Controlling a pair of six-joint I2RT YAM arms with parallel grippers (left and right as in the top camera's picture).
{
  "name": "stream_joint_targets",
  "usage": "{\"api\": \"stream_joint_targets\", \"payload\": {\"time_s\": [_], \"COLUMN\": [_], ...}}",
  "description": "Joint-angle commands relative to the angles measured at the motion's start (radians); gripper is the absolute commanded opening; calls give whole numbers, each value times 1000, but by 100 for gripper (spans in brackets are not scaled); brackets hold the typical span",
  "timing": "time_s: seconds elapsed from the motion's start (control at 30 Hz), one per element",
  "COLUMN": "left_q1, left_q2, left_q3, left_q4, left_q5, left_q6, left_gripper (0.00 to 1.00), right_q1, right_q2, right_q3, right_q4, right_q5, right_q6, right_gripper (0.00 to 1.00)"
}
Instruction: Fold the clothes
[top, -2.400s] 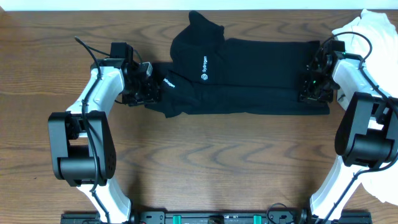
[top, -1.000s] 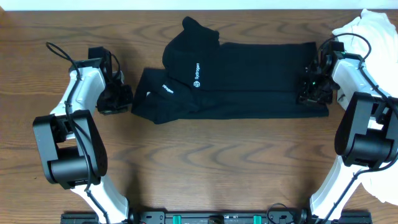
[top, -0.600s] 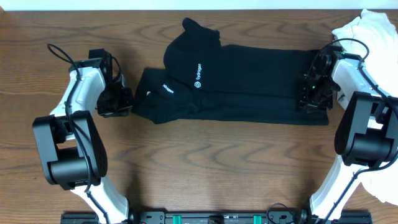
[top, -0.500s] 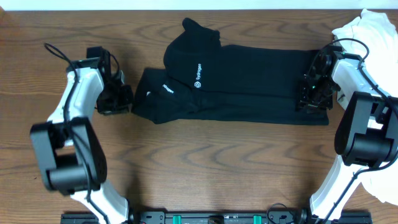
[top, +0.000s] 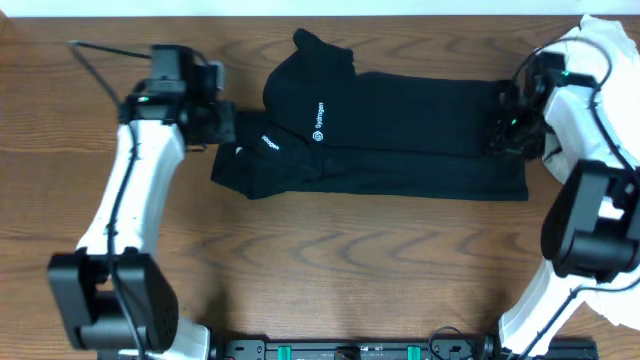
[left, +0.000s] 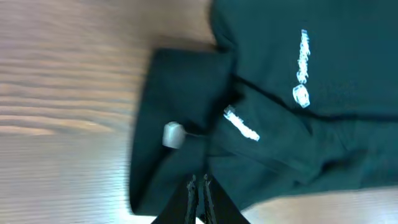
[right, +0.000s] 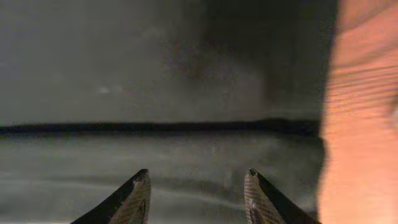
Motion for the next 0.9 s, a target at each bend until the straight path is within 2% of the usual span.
{"api": "stream_joint_targets", "payload": {"time_s": [0.0,0.2,0.5,0.73,0.87], "left_q1": [-50,-70,-71,-75,-75], "left_q2": [58,176,286,362,390], "left_q3": [-9,-33,-33,-34,-34], "left_q4": [-23,-22,14,-16,-85], "left_q5": [5,5,6,25,24], "left_q6": [26,26,26,25,25], "left_gripper": [8,6,6,6,6], "right_q1": [8,8,8,8,5], "right_q2": [-48,-45,-45,-45,-45], "right_q3": [22,-59,-241,-361,-420], "right_q4": [-23,10,211,335,360], "right_q5": [4,48,56,57,57], "right_q6": [6,6,6,6,6], "right_gripper": [47,47,48,48,51]}}
